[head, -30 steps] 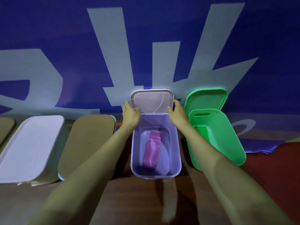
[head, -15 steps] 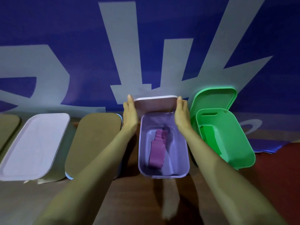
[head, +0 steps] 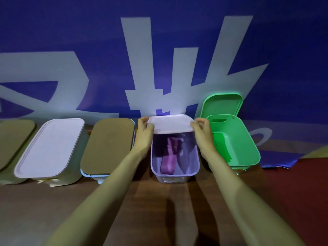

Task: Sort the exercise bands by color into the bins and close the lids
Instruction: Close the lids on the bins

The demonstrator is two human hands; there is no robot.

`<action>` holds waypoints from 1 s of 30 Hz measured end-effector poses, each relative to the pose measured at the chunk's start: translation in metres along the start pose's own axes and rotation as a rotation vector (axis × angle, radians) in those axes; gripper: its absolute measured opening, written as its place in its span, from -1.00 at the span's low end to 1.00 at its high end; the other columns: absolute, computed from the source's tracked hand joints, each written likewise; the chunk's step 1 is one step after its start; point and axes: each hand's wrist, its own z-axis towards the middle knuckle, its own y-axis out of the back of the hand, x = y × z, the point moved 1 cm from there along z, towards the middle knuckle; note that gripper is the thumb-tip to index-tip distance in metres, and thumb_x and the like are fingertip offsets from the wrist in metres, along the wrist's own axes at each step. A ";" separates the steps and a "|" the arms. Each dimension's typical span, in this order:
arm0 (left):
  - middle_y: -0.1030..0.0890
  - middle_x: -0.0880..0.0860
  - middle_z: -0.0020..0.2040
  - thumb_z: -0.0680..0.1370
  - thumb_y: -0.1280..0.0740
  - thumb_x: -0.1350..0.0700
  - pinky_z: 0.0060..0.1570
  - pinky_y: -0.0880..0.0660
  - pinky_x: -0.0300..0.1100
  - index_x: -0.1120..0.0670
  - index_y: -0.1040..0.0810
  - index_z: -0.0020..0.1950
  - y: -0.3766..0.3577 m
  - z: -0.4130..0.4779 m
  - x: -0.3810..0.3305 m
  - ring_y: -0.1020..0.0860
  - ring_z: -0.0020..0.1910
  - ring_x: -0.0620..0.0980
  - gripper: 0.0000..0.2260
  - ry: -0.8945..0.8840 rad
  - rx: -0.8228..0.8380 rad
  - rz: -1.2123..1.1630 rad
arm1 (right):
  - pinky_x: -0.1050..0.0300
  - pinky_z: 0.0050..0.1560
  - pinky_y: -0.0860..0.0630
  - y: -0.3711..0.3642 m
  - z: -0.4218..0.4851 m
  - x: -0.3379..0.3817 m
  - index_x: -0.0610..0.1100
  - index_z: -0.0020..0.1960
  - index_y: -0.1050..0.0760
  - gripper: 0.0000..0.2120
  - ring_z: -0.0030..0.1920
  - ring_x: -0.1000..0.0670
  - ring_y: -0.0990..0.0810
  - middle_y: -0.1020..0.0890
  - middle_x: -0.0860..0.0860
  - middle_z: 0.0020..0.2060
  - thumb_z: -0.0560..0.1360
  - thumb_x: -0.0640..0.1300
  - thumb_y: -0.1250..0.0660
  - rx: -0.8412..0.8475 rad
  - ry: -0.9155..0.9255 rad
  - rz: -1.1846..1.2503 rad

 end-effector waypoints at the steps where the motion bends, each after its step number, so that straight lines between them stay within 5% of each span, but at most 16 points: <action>1: -0.47 0.06 0.21 0.50 -0.15 0.21 0.15 -0.47 -0.06 0.05 -0.31 0.25 0.000 -0.007 0.004 -0.48 0.15 0.06 -0.68 0.000 0.029 0.010 | 0.11 0.01 -0.41 0.004 -0.006 -0.004 -0.05 0.07 -0.38 -0.81 -0.02 0.01 -0.51 -0.53 0.08 -0.04 0.49 -0.12 -0.30 0.004 0.008 -0.009; 6: -0.35 0.04 0.22 0.46 -0.13 0.38 -0.16 -0.41 -0.29 0.09 -0.25 0.37 -0.002 -0.043 0.023 -0.42 -0.04 -0.10 -0.50 0.032 0.099 0.160 | 0.10 0.09 -0.40 0.010 -0.035 -0.026 -0.17 0.18 -0.37 -0.68 0.05 -0.03 -0.50 -0.50 0.01 0.04 0.46 -0.23 -0.34 0.047 0.014 -0.109; 14: -0.28 0.06 0.36 0.41 -0.22 0.40 0.31 -0.37 -0.02 0.06 -0.25 0.36 -0.002 -0.063 0.045 -0.31 0.30 0.07 -0.45 0.062 0.110 0.249 | 0.07 0.19 -0.42 0.015 -0.059 -0.051 -0.19 0.22 -0.34 -0.61 0.16 -0.10 -0.48 -0.50 -0.10 0.17 0.43 -0.32 -0.31 0.063 0.014 -0.247; 26: -0.36 0.10 0.31 0.42 -0.20 0.43 0.32 -0.38 0.01 0.10 -0.26 0.33 -0.008 -0.069 0.066 -0.34 0.30 0.12 -0.48 0.083 0.065 0.327 | 0.26 0.09 -0.31 0.016 -0.079 -0.063 -0.21 0.24 -0.37 -0.59 0.20 -0.11 -0.47 -0.50 -0.13 0.21 0.41 -0.41 -0.25 0.009 0.046 -0.303; 30: -0.34 0.11 0.31 0.41 -0.19 0.48 0.22 -0.40 -0.18 0.14 -0.25 0.35 -0.007 -0.070 0.067 -0.34 0.26 0.06 -0.45 0.090 0.084 0.342 | 0.31 0.08 -0.29 0.018 -0.082 -0.064 -0.21 0.24 -0.38 -0.58 0.20 -0.09 -0.46 -0.50 -0.12 0.21 0.41 -0.43 -0.24 -0.004 0.041 -0.313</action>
